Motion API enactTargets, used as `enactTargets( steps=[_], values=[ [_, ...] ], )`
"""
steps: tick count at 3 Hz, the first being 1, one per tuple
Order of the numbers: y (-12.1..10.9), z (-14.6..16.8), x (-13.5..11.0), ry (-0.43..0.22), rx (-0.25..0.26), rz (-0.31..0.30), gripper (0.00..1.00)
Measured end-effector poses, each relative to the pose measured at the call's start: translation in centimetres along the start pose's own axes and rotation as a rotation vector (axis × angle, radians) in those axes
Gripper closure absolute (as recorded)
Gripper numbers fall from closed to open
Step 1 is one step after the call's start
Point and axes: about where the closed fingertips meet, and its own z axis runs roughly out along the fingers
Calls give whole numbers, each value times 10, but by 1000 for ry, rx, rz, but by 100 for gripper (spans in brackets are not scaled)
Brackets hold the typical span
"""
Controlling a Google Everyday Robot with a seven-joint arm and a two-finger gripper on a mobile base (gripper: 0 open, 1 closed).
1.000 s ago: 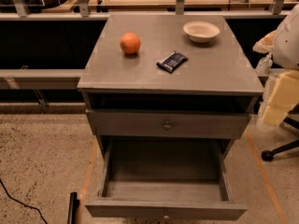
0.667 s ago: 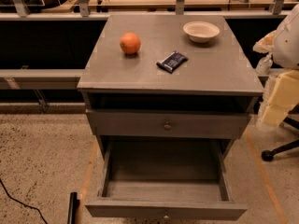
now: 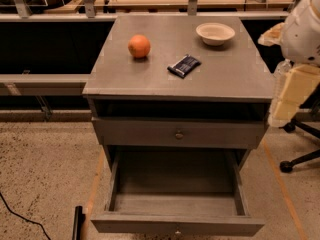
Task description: Place rxbar blueberry into middle drawer
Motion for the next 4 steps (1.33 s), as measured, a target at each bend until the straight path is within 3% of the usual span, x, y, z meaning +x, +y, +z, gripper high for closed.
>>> enactTargets(
  steps=[1,2,3,4],
  values=[
    [-49,24,-16,-41,-24,-189,0],
    [-105,60,-43,6,-53,-430,0],
    [-107,59,-47,-5,-35,-432,0],
    [-115,67,-49,24,-40,-462,0]
  ],
)
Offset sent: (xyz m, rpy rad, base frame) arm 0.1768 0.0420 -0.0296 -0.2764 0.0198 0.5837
